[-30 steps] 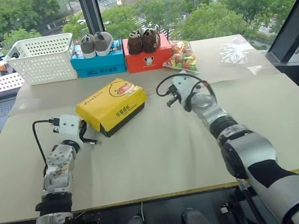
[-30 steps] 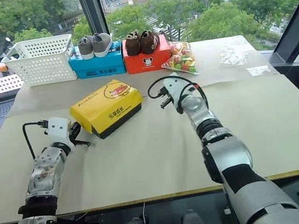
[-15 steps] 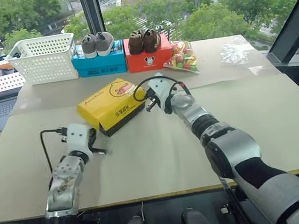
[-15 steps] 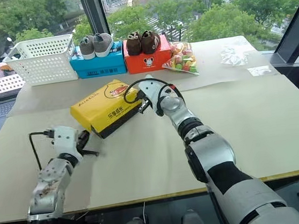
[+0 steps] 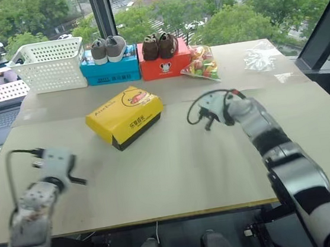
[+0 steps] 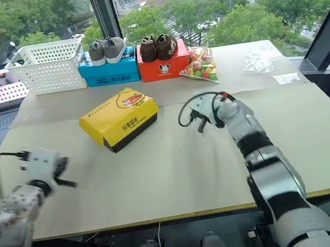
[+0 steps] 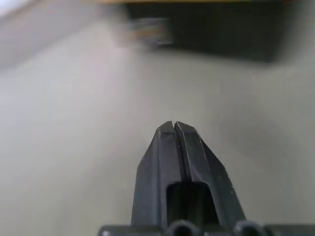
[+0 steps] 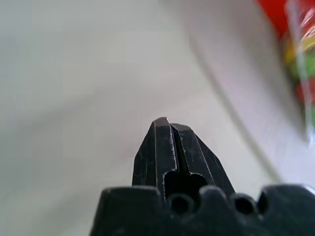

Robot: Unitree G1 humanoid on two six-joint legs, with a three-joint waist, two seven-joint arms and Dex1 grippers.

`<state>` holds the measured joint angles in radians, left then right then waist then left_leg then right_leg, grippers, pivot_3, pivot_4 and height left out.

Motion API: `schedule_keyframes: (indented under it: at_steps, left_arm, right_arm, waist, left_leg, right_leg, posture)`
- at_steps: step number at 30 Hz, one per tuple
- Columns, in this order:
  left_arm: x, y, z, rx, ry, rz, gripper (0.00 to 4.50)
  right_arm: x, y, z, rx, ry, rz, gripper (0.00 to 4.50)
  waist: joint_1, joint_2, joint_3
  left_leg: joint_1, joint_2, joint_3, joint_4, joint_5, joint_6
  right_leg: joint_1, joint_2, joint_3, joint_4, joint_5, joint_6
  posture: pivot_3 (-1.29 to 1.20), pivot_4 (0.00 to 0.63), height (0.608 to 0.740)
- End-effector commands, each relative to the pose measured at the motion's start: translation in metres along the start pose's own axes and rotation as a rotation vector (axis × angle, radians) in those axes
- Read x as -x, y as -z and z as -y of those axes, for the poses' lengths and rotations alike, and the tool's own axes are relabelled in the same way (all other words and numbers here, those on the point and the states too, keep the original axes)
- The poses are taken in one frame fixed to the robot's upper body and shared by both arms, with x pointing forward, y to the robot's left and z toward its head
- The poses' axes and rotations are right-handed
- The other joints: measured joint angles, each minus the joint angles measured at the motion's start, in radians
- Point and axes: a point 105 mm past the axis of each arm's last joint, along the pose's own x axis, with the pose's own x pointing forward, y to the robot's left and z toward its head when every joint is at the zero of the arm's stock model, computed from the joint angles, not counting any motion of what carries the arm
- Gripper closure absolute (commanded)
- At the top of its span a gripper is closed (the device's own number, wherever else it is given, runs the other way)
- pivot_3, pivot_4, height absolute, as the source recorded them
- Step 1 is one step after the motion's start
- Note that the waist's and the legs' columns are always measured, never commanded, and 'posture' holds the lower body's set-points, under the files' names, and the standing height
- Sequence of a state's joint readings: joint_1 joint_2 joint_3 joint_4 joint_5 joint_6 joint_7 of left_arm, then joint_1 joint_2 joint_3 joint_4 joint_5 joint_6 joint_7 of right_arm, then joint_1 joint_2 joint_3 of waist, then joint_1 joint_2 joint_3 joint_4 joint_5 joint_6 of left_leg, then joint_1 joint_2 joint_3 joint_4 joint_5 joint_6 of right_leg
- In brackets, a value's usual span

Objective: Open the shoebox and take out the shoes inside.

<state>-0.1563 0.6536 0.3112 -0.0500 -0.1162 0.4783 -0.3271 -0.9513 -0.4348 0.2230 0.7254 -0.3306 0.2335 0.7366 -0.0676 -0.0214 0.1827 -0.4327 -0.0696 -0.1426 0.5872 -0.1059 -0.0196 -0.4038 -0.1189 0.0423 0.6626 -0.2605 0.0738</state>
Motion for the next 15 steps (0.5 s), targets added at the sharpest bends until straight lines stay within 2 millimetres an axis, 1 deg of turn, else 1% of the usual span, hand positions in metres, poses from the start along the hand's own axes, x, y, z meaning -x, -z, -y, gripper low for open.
schedule_keyframes:
  at_steps: [1, 4, 6, 8, 11, 15]
  left_arm:
    - [-0.026, -0.027, -0.027, 0.028, -0.055, 0.137, 4.47]
    - [-0.050, -0.038, -0.029, 0.059, -0.024, 0.194, 4.47]
    - [-0.064, -0.044, -0.025, 0.070, 0.001, 0.216, 4.47]
    - [-0.081, -0.053, -0.017, 0.078, 0.018, 0.227, 4.47]
    - [-0.096, -0.064, -0.005, 0.057, 0.035, 0.232, 4.47]
    - [-0.104, -0.072, 0.005, 0.020, 0.051, 0.226, 4.47]
  right_arm:
    - [0.025, -0.025, -0.002, -0.007, 0.013, 0.060, 4.38]
    - [0.037, -0.018, -0.011, -0.025, 0.013, 0.038, 4.38]
    - [0.043, -0.016, -0.015, -0.044, 0.017, 0.035, 4.38]
    - [0.050, -0.016, -0.017, -0.057, 0.032, 0.036, 4.38]
    - [0.055, -0.019, -0.016, -0.068, 0.049, 0.039, 4.38]
    - [0.062, -0.022, -0.012, -0.067, 0.070, 0.043, 4.38]
  waist:
    - [0.007, 0.000, 0.000]
    - [0.017, -0.001, 0.000]
    - [0.021, -0.001, -0.001]
    - [0.025, -0.001, -0.001]
    - [0.026, -0.002, 0.000]
    - [0.019, -0.003, 0.000]
  left_leg:
    - [0.000, 0.000, 0.000, 0.001, 0.000, 0.000]
    - [-0.002, -0.001, 0.000, 0.004, 0.000, 0.000]
    - [-0.002, -0.001, 0.000, 0.004, 0.000, 0.000]
    - [-0.002, -0.001, 0.000, 0.004, 0.000, 0.000]
    - [-0.003, -0.002, 0.000, 0.004, 0.000, 0.000]
    - [-0.005, -0.002, 0.000, 0.005, 0.000, 0.000]
  right_leg:
    - [0.000, 0.000, 0.000, 0.000, 0.000, 0.001]
    - [0.000, -0.001, 0.000, 0.000, 0.001, 0.003]
    - [0.001, -0.001, -0.001, -0.002, 0.001, 0.003]
    - [0.001, -0.001, -0.001, -0.002, 0.001, 0.003]
    - [0.000, -0.002, -0.001, -0.002, 0.001, 0.004]
    - [0.000, -0.002, -0.001, -0.003, 0.001, 0.007]
  posture:
    - [0.00, 0.150, 0.740]
    - [0.00, 0.150, 0.740]
    - [0.00, 0.150, 0.740]
    - [0.00, 0.150, 0.740]
    - [0.00, 0.150, 0.740]
    - [0.00, 0.150, 0.740]
